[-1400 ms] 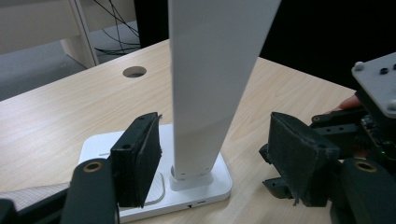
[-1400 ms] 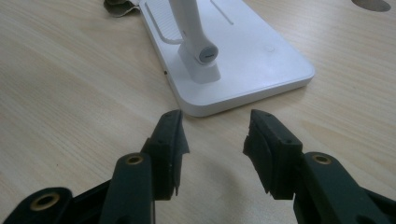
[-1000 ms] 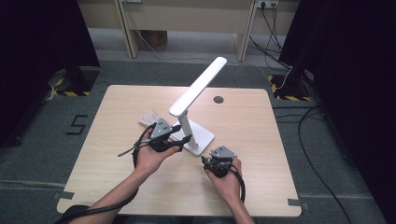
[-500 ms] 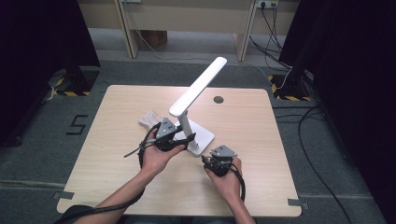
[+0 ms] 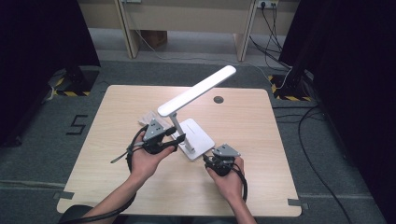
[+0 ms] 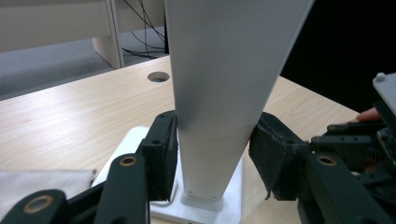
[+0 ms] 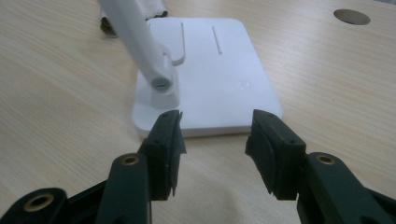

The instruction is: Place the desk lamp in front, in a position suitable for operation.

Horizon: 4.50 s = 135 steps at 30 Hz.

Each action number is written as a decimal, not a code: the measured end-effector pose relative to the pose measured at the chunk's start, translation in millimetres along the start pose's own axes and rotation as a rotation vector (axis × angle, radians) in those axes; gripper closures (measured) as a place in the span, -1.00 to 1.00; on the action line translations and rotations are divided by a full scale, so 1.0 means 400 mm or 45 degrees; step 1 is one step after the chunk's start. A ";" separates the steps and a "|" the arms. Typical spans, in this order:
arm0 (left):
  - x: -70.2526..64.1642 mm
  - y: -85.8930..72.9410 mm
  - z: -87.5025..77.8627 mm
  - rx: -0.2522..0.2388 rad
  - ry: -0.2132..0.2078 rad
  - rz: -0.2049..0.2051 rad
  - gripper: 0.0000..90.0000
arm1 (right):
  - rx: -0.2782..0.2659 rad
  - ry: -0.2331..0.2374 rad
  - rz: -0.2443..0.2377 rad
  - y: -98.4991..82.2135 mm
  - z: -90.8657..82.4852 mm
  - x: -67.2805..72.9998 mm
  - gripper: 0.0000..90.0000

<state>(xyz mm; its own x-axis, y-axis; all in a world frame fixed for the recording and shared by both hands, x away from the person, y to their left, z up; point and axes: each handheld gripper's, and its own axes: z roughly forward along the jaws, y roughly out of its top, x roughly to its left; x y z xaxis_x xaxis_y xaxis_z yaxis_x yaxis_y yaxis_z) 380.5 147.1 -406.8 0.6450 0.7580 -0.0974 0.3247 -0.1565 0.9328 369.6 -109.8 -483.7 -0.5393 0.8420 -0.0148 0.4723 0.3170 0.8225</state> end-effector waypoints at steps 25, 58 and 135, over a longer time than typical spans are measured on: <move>0.052 -0.009 0.002 -0.004 0.076 -0.069 0.37 | 0.188 0.104 0.235 0.029 0.100 -0.044 0.26; 0.058 -0.017 -0.041 0.009 0.122 -0.175 0.64 | 0.261 0.147 0.056 0.030 0.100 0.013 0.33; 0.057 -0.147 -0.279 -0.028 0.076 0.051 -0.14 | 0.230 0.188 0.125 0.012 0.078 0.019 0.26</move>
<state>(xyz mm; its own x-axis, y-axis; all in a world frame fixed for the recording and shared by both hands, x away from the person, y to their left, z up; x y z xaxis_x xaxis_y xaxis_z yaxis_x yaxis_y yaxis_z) 298.9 244.1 -425.3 0.6144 0.7880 -0.0398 0.2837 -0.1736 0.9431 389.7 -88.3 -497.7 -0.5744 0.8039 0.1543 0.6375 0.3211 0.7004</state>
